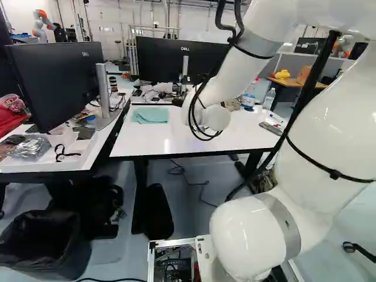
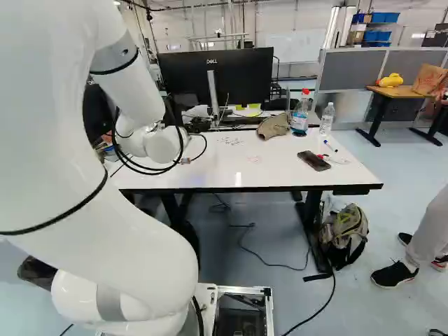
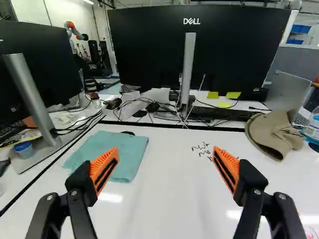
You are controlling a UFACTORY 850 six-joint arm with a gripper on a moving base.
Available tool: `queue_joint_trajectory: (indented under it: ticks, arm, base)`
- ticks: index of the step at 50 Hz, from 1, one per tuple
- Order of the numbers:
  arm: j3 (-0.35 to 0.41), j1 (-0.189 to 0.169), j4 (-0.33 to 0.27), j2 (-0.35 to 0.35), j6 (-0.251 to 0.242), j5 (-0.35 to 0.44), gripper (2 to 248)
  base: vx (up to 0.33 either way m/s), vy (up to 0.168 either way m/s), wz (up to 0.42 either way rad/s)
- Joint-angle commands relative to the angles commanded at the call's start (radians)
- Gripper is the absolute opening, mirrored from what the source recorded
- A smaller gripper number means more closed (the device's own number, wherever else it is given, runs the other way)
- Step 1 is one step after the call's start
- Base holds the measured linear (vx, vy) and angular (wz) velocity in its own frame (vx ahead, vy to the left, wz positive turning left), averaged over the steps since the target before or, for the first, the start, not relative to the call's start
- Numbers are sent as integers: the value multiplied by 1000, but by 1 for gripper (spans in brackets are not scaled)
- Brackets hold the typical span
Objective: Clean the table with the green towel
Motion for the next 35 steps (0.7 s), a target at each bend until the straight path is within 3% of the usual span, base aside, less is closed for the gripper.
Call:
queue_joint_trajectory:
  ticks: [35]
  arm:
    - [-141, 88, 0, -135, 0, 0, 247]
  base:
    - [0, 0, 0]
